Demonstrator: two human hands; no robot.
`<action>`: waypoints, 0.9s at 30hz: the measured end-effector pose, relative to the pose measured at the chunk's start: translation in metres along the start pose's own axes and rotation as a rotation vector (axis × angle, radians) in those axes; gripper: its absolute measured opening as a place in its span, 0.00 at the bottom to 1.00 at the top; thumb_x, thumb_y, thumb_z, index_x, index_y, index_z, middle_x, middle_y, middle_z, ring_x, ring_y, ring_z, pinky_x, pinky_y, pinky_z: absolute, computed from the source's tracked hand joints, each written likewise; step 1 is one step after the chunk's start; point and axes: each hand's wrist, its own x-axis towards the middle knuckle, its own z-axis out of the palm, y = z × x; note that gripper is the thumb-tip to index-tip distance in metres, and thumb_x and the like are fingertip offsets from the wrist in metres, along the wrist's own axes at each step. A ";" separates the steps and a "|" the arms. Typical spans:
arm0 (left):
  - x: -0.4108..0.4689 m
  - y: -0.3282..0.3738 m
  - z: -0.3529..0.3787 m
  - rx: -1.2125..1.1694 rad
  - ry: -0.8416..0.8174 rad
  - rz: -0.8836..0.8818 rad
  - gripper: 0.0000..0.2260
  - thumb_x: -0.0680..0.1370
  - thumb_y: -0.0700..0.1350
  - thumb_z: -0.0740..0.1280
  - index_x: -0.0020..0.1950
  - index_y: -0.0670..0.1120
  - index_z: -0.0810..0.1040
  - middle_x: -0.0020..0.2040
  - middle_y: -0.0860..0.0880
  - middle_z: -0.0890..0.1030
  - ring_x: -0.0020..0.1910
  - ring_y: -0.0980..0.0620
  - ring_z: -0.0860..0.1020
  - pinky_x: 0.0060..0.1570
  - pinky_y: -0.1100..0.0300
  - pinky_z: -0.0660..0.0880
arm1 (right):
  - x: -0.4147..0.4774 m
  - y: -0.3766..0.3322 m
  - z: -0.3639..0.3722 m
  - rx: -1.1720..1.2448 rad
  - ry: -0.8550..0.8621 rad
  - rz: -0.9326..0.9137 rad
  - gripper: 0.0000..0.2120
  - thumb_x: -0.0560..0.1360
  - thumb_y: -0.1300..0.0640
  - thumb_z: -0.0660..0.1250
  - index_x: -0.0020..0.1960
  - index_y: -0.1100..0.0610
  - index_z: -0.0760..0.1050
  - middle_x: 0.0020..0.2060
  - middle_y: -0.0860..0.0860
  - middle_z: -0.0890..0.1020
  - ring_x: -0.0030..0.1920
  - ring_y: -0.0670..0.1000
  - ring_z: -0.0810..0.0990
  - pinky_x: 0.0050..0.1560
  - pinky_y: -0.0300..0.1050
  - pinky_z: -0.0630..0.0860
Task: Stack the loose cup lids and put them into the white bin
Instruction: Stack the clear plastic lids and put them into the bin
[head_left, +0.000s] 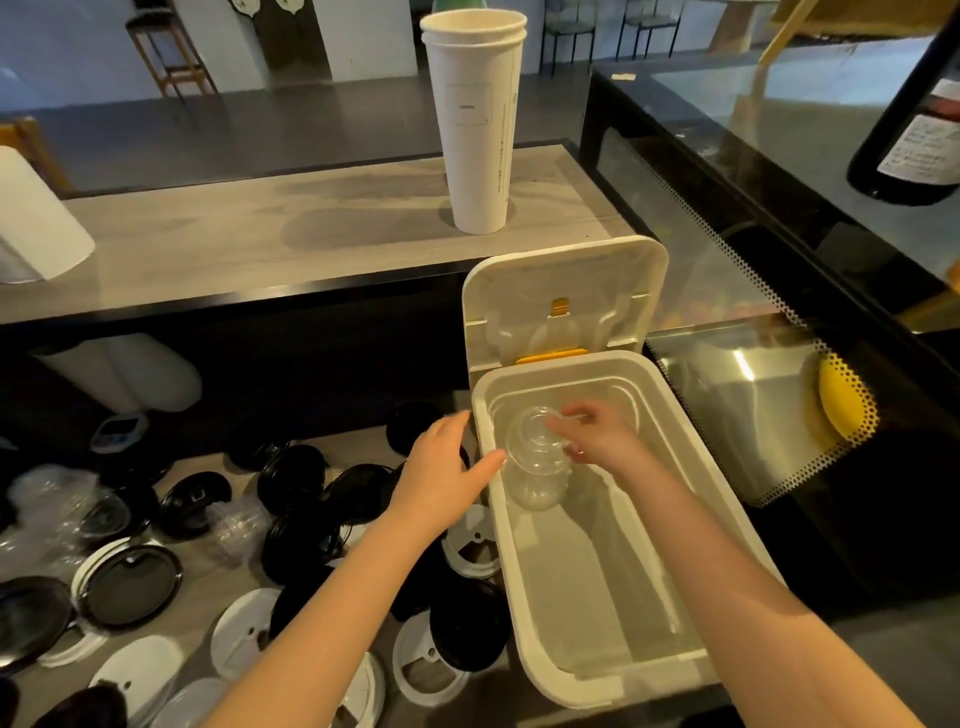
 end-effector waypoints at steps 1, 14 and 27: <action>-0.003 -0.004 0.004 -0.030 -0.053 -0.028 0.27 0.78 0.53 0.63 0.75 0.47 0.61 0.70 0.49 0.67 0.70 0.50 0.65 0.64 0.61 0.62 | 0.005 0.004 0.003 -0.032 0.014 0.020 0.21 0.71 0.52 0.73 0.59 0.60 0.73 0.42 0.51 0.76 0.37 0.52 0.78 0.42 0.47 0.79; -0.002 -0.022 0.018 -0.102 -0.152 -0.096 0.26 0.78 0.56 0.62 0.75 0.53 0.61 0.70 0.49 0.70 0.68 0.51 0.68 0.68 0.49 0.67 | 0.016 0.037 0.015 -0.507 0.008 -0.046 0.19 0.78 0.45 0.60 0.62 0.54 0.76 0.58 0.54 0.80 0.59 0.55 0.76 0.57 0.45 0.70; -0.004 -0.014 0.011 0.024 -0.149 -0.059 0.27 0.79 0.56 0.60 0.76 0.50 0.60 0.71 0.46 0.68 0.68 0.49 0.67 0.67 0.53 0.66 | 0.008 0.036 0.012 -0.529 -0.061 -0.052 0.23 0.80 0.44 0.55 0.70 0.55 0.69 0.66 0.55 0.74 0.66 0.57 0.71 0.66 0.48 0.65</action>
